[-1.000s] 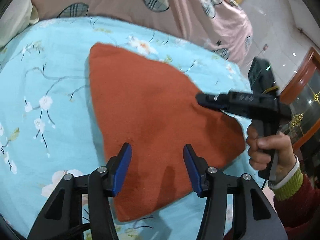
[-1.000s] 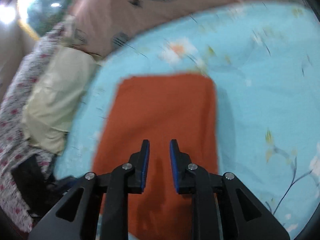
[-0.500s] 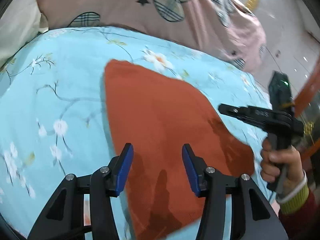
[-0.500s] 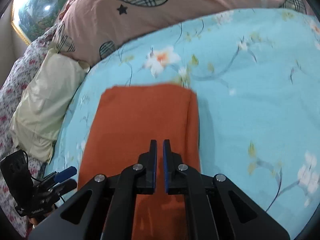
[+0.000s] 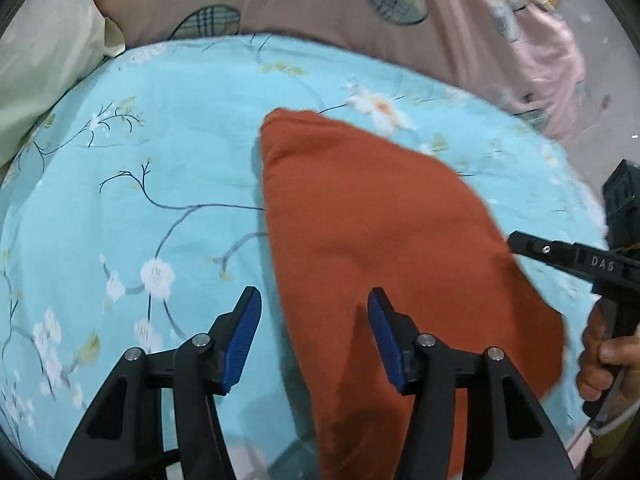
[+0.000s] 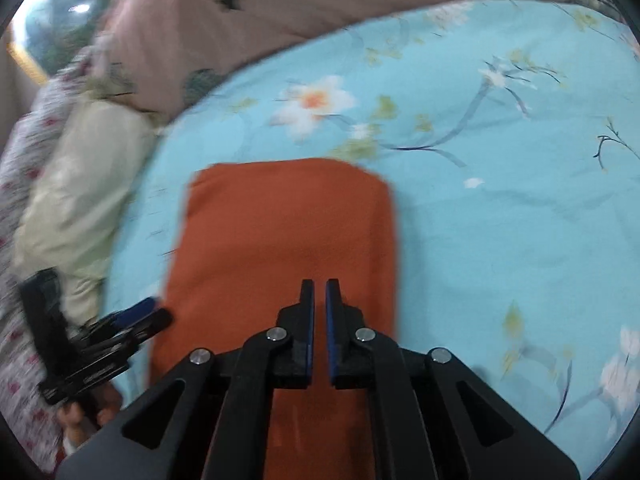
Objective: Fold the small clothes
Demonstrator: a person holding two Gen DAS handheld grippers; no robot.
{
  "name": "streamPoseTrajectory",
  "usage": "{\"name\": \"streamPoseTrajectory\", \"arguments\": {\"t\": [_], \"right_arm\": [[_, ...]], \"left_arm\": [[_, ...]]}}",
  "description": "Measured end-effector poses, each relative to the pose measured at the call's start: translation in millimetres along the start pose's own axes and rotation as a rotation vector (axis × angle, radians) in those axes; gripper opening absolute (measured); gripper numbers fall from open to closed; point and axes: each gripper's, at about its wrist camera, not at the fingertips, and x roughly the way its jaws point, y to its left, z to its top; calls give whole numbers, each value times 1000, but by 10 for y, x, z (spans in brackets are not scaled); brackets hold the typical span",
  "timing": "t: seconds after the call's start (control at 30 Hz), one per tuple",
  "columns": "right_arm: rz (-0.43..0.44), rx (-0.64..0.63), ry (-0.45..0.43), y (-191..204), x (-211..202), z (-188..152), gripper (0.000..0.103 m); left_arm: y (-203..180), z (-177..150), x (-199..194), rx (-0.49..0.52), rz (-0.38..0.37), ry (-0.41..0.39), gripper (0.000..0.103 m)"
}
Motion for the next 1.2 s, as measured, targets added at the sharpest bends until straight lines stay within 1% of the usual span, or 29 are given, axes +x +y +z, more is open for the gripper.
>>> {"name": "streamPoseTrajectory", "arguments": {"t": [0.03,0.07,0.1,0.17,0.2,0.23,0.3,0.33,0.37,0.47,0.5,0.67,0.7,0.73,0.77,0.8,0.87,0.9,0.97,1.03,1.07,1.1,1.13,1.2], "right_arm": [[26,-21,-8,77,-110,-96,6],[33,-39,-14,132,-197,-196,6],[33,-46,-14,154,-257,-278,6],[42,-36,-8,163,-354,-497,6],[45,-26,0,144,-379,-599,6],[34,-15,13,106,-389,-702,6],[-14,-5,32,13,-381,-902,6],[-30,-1,35,-33,-363,-961,6],[-40,4,37,-78,-348,-1018,6],[-24,26,24,-144,-350,-1105,6],[-24,28,18,-145,-349,-1106,6],[-40,24,-5,-134,-401,-1191,6],[-46,23,-8,-136,-421,-1216,6],[-50,22,-9,-132,-437,-1232,6],[-53,22,-9,-131,-455,-1250,6],[-60,21,-7,-127,-483,-1278,6],[-66,27,2,-136,-523,-1311,6],[-69,36,5,-134,-555,-1337,6],[-81,41,7,-115,-629,-1404,7],[-92,35,7,-83,-690,-1476,10],[-103,32,7,-68,-711,-1517,18],[-113,30,7,-61,-728,-1543,33],[-118,23,0,-33,-758,-1585,47],[-122,0,-27,37,-826,-1642,51]], "left_arm": [[-35,-36,-85,5,-22,-8,55],[-74,-123,-205,13,-62,-17,55],[-98,-194,-287,18,-86,-20,55],[-168,-426,-475,34,-135,-26,55],[-189,-518,-528,37,-147,-25,55],[-192,-589,-562,38,-161,-25,55],[-224,-786,-624,43,-248,-33,55],[-257,-851,-593,60,-251,-23,55],[-307,-897,-516,79,-214,-3,55],[-356,-1003,-292,117,-94,49,51],[-361,-1021,-254,120,-74,51,50],[-380,-1026,-289,108,-46,47,52],[-370,-1036,-292,102,-39,48,55],[-344,-1056,-302,89,-17,52,59],[-306,-1085,-297,71,18,65,67],[-249,-1137,-299,49,47,74,67],[-133,-1219,-399,-18,69,69,67],[-98,-1241,-461,-30,78,62,67],[-77,-1285,-586,-52,119,45,68],[-79,-1332,-692,-63,170,39,75],[-97,-1365,-729,-64,186,38,79],[-110,-1390,-757,-63,208,38,80],[-123,-1427,-780,-60,228,37,80],[-188,-1474,-793,-51,263,44,82]]}}
